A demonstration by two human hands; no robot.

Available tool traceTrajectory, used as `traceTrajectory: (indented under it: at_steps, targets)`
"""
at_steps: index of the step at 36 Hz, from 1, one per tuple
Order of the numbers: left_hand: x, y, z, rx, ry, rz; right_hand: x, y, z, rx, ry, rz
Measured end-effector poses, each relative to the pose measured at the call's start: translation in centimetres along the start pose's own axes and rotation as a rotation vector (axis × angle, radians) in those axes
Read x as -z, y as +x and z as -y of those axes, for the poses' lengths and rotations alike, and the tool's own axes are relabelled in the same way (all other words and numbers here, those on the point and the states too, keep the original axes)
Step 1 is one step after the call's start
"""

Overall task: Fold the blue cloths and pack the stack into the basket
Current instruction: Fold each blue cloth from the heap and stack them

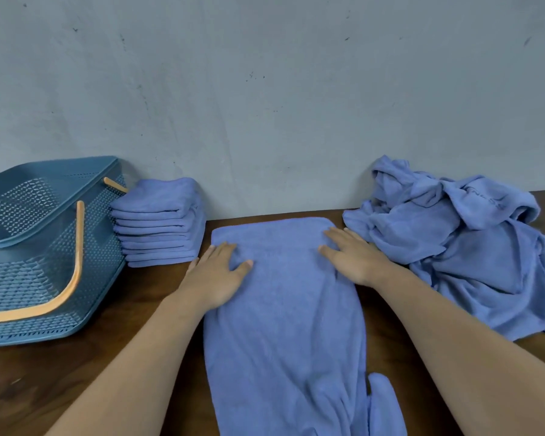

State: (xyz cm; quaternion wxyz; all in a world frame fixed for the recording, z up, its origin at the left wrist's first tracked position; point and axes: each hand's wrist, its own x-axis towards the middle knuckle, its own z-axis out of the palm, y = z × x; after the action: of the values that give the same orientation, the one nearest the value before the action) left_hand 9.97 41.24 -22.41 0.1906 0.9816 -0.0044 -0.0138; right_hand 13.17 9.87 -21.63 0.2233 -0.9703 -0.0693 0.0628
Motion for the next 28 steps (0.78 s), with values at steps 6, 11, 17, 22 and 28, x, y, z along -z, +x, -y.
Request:
traceTrajectory:
  at_steps: [6,11,17,22,28]
  targets:
    - [-1.1,1.3,0.3,0.003,-0.003,-0.098,-1.6,2.8,-1.3,0.048,-0.130,-0.112]
    - [-0.9,0.2,0.0,-0.041,-0.141,-0.336,-1.9,2.5,-1.6,0.178,-0.022,-0.325]
    - [-0.3,-2.1,0.5,-0.001,-0.312,-0.407,-2.1,-0.6,-1.6,0.263,0.081,-0.403]
    - [-0.5,-5.5,1.0,0.014,-0.362,-0.406,-2.3,-5.3,-1.3,0.281,0.162,-0.404]
    - [-1.1,-12.0,1.2,-0.038,-0.320,-0.335,-2.8,-13.0,-1.3,0.314,0.225,-0.338]
